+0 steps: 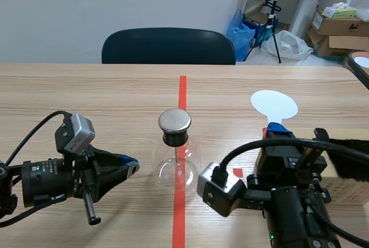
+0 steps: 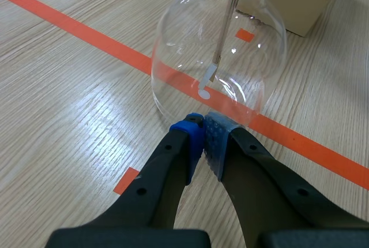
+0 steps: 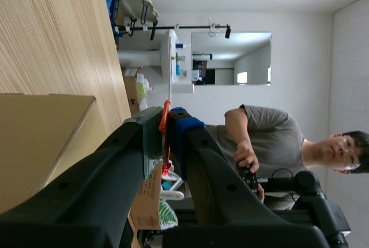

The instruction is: Do the electroscope experiment

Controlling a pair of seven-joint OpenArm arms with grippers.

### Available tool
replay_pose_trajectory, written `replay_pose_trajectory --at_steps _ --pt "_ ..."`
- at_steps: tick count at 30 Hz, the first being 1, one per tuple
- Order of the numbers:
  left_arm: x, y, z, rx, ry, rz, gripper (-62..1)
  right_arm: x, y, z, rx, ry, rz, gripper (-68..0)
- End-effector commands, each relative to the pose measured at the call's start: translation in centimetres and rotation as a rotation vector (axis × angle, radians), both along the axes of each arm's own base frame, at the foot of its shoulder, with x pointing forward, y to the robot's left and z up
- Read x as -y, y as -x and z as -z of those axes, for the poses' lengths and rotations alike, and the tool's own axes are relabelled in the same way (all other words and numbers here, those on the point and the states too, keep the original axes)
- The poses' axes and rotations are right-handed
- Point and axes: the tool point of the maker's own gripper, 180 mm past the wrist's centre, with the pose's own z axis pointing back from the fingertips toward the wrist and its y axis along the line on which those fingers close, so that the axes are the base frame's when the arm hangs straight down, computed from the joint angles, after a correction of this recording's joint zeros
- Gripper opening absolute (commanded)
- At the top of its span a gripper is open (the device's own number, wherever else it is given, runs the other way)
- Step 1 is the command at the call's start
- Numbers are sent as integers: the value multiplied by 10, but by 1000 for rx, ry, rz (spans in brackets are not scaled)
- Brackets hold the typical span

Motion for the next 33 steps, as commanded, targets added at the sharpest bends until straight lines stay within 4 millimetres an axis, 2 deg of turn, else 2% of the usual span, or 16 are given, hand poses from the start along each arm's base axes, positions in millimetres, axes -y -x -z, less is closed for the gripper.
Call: replay_pose_trajectory --at_steps 1,10,21,26,33 --pt "0 -5 -7 16 21 -8 -577 -3 -5 -10 38 -1 -26 -665" --pt "-1 -5 -7 17 19 -9 -577 -41 3 -11 44 8 -244 -665" --pt "-1 -5 -7 17 19 -9 -577 -85 23 -11 50 18 -509 -665" --pt "-1 -5 -7 17 19 -9 -577 -96 30 -11 52 21 -582 -665" --pt "-1 -5 -7 17 19 -9 -577 -100 33 -11 52 22 -610 -665"
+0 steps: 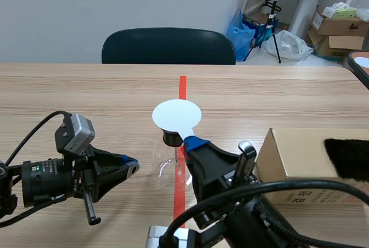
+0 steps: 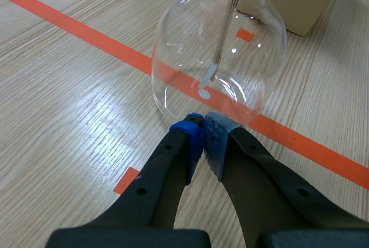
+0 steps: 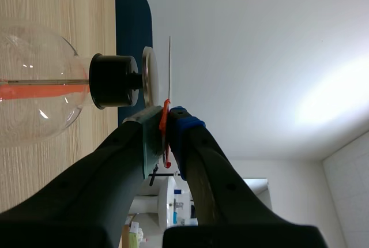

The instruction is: Do the electroscope experiment

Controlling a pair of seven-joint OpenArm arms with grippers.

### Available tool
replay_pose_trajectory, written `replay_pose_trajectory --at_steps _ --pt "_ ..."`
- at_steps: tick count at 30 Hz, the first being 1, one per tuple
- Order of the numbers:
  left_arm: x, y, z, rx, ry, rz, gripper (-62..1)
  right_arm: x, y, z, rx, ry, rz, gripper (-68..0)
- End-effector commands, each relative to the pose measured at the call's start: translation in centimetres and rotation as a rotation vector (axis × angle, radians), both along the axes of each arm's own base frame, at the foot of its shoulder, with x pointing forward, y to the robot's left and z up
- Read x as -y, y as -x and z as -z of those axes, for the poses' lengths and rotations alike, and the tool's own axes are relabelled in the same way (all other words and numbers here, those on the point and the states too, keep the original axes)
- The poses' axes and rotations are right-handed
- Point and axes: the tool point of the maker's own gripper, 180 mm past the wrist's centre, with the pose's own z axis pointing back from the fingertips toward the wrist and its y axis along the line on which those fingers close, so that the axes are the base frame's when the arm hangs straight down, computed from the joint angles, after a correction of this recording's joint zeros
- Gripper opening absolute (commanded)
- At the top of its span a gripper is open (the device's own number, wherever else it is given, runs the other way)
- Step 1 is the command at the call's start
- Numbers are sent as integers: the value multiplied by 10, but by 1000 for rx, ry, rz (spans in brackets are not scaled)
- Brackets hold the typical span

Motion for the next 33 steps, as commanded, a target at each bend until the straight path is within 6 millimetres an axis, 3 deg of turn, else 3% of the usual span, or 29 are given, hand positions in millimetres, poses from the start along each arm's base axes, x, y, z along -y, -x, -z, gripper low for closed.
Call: replay_pose_trajectory --at_steps 1,24,33 --pt "-1 -5 -7 17 19 -9 -577 0 -4 -9 37 -4 -10 -665" --pt "-1 -5 -7 17 19 -9 -577 1 -5 -9 37 -4 -5 -665" --pt "-1 -5 -7 17 19 -9 -577 23 -19 -9 34 -10 144 -665"
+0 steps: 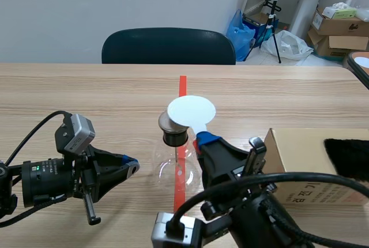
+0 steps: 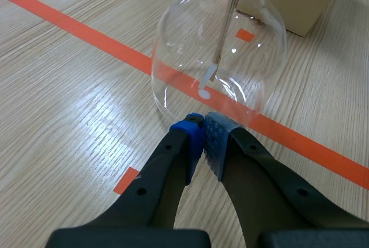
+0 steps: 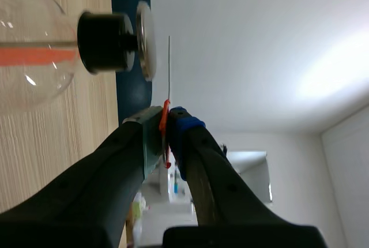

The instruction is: Do the electroscope experiment

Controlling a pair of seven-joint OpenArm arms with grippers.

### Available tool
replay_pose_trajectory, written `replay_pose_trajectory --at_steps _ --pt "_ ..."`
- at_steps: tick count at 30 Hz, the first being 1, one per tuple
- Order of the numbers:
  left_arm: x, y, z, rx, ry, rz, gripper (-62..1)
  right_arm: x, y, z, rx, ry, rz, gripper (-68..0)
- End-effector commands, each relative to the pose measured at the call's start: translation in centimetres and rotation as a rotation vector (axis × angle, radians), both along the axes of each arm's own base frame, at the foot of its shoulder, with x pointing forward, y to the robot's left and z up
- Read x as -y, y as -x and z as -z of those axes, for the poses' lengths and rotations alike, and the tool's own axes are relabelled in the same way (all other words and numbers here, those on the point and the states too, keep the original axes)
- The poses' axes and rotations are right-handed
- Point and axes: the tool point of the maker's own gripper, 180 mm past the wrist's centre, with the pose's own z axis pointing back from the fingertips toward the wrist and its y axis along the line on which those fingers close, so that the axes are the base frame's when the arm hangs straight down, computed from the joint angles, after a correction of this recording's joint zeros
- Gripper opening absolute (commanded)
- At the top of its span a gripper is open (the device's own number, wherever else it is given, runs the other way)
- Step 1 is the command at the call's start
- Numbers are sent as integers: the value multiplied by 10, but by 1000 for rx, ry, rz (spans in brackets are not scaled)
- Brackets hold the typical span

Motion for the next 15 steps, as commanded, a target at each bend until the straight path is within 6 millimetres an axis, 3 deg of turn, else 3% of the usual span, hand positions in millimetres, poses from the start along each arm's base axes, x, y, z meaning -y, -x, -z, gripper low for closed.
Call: replay_pose_trajectory --at_steps 1,15 --pt "-1 -5 -7 17 19 -9 -577 6 -8 -10 36 -5 31 -665" --pt "-1 -5 -7 17 19 -9 -577 65 -27 -9 27 -19 378 -665"
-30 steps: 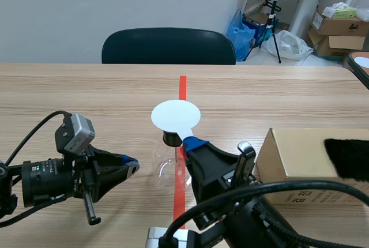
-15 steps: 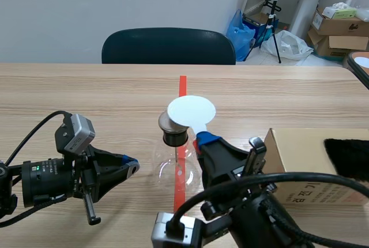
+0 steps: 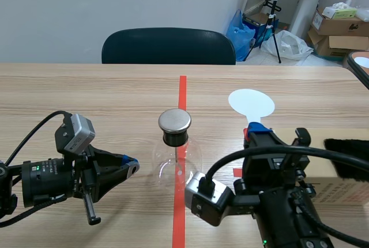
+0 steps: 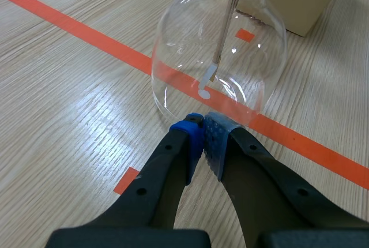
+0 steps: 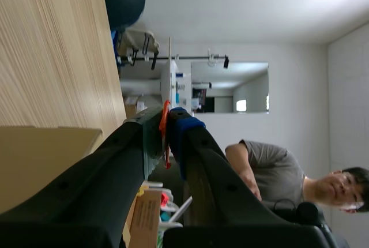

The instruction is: Do the electroscope experiment

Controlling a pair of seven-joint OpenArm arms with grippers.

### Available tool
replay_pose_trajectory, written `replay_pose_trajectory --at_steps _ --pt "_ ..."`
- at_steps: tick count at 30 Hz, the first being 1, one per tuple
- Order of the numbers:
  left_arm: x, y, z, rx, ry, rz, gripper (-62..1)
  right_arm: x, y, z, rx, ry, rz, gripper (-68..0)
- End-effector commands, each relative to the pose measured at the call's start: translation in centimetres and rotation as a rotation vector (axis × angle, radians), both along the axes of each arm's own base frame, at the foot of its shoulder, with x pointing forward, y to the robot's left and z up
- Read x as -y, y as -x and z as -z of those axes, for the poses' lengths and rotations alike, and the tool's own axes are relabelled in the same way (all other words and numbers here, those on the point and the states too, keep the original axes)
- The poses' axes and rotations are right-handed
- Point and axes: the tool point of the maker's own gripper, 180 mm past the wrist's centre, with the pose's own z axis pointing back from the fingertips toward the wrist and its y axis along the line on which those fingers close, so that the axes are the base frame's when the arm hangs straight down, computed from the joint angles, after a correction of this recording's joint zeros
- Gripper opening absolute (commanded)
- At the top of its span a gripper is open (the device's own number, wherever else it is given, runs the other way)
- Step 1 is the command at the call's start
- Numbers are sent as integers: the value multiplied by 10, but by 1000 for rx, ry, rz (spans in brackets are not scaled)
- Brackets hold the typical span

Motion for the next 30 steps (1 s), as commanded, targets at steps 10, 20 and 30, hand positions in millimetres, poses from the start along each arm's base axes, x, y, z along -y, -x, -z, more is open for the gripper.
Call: replay_pose_trajectory --at_steps 10,20,30 --pt "-1 -5 -7 17 19 -9 -577 13 -6 -10 36 -7 63 -665" --pt "-1 -5 -7 17 19 -9 -577 12 -6 -10 35 -7 62 -665" --pt "-1 -5 -7 17 19 -9 -577 12 -6 -10 35 -7 62 -665"
